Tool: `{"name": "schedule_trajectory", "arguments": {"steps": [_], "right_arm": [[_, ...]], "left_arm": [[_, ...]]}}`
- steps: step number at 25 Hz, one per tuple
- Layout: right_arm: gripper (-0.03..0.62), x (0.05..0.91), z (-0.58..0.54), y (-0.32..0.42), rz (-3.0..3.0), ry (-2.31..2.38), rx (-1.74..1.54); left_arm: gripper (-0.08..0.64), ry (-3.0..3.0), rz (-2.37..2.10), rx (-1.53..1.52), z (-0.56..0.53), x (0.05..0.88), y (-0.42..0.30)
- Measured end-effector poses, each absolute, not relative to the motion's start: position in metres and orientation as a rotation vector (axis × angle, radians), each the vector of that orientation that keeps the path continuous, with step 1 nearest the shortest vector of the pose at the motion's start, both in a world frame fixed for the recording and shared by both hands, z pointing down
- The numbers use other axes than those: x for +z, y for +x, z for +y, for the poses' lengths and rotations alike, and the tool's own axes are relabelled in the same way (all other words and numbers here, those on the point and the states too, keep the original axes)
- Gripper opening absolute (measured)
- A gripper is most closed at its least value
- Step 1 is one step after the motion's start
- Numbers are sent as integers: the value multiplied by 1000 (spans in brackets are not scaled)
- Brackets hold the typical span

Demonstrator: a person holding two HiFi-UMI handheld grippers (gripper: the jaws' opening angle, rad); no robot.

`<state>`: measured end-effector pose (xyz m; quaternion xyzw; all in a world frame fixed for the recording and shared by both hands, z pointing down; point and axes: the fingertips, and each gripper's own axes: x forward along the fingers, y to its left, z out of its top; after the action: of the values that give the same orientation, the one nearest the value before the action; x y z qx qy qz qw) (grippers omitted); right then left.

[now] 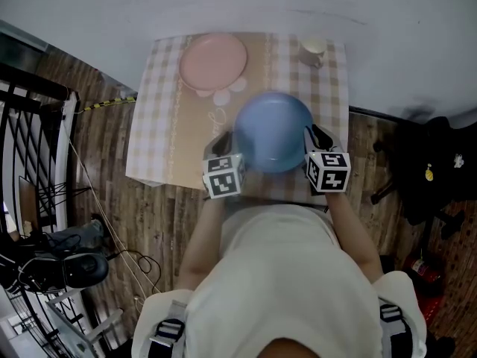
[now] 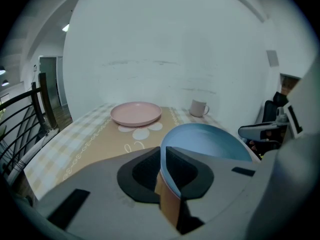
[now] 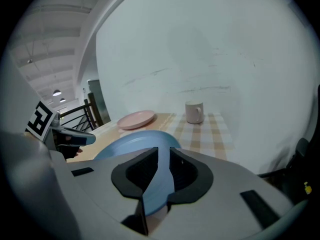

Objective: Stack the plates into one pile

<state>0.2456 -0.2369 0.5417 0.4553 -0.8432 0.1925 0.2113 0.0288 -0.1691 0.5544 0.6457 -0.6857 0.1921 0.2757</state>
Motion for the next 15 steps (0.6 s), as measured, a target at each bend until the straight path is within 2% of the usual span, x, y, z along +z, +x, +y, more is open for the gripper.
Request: {"name": "schedule_trajectory", "arguments": {"steps": [15], "right_arm": [[25,491,-232,177,-2444,1255,448]], "left_arm": [[15,1812,-1831,335,-177,508,-21]]}}
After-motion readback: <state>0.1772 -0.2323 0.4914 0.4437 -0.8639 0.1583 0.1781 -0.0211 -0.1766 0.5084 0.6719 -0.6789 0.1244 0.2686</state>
